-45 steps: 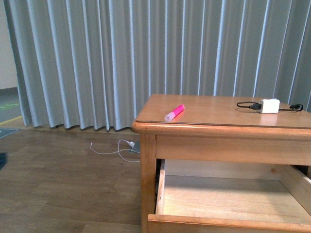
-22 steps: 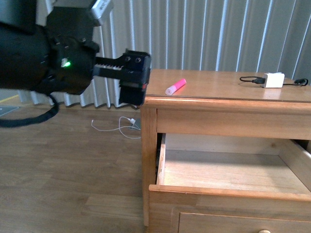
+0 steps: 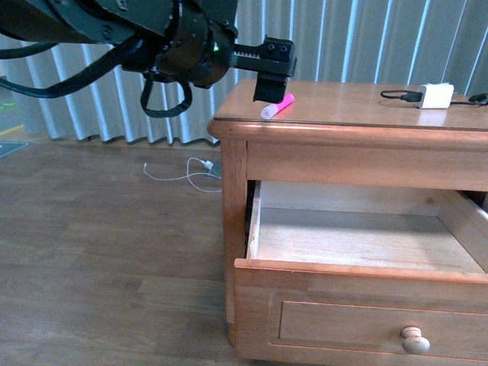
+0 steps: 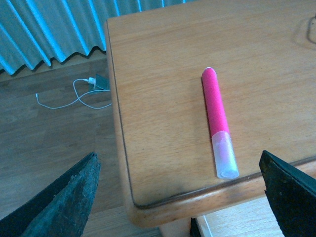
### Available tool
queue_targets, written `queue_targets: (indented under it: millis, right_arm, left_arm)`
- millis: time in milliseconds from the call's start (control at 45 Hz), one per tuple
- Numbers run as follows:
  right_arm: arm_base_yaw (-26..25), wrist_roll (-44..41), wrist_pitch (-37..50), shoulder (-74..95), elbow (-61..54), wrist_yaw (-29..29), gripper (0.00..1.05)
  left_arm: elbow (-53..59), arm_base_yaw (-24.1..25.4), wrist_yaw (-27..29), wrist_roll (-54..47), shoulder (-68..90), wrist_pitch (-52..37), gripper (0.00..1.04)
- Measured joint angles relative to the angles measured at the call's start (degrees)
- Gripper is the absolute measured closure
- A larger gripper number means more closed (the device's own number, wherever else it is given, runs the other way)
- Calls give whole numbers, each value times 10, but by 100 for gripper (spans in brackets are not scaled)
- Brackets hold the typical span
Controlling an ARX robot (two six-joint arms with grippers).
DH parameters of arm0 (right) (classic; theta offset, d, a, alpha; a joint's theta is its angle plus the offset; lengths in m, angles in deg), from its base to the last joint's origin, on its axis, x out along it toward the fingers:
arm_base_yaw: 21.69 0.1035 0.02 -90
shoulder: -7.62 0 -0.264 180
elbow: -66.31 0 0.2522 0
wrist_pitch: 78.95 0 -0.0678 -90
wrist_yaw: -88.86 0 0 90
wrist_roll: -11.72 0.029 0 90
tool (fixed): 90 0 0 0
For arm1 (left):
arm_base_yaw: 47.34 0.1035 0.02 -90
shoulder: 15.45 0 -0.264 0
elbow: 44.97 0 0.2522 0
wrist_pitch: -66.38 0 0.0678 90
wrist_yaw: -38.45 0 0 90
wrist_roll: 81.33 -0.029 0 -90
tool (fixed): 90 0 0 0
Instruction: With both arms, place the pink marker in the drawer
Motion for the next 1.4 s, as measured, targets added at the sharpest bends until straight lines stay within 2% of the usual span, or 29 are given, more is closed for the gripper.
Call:
queue_targets:
  millis: [378,644,889,1089,1333,1400]
  right_arm:
    - [0,0,0,0,0,0,9]
    - [0,0,0,0,0,0,9]
    - [0,0,0,0,0,0,9]
    - [0,0,0,0,0,0,9]
    - [0,0,0,0,0,0,9]
    - [0,0,0,0,0,0,9]
  left_arm:
    - [-145,-9,9,13,125,61,6]
    - [-223,-6,-17,33,176,100,6]
    - [-283,-8,-38,24,196,177,7]
    - [-286,-9,-41,14,196,184,33]
    - [-287,-7,-44,1,196,189,80]
    - [-288,-4,-46,-2,196,190,89]
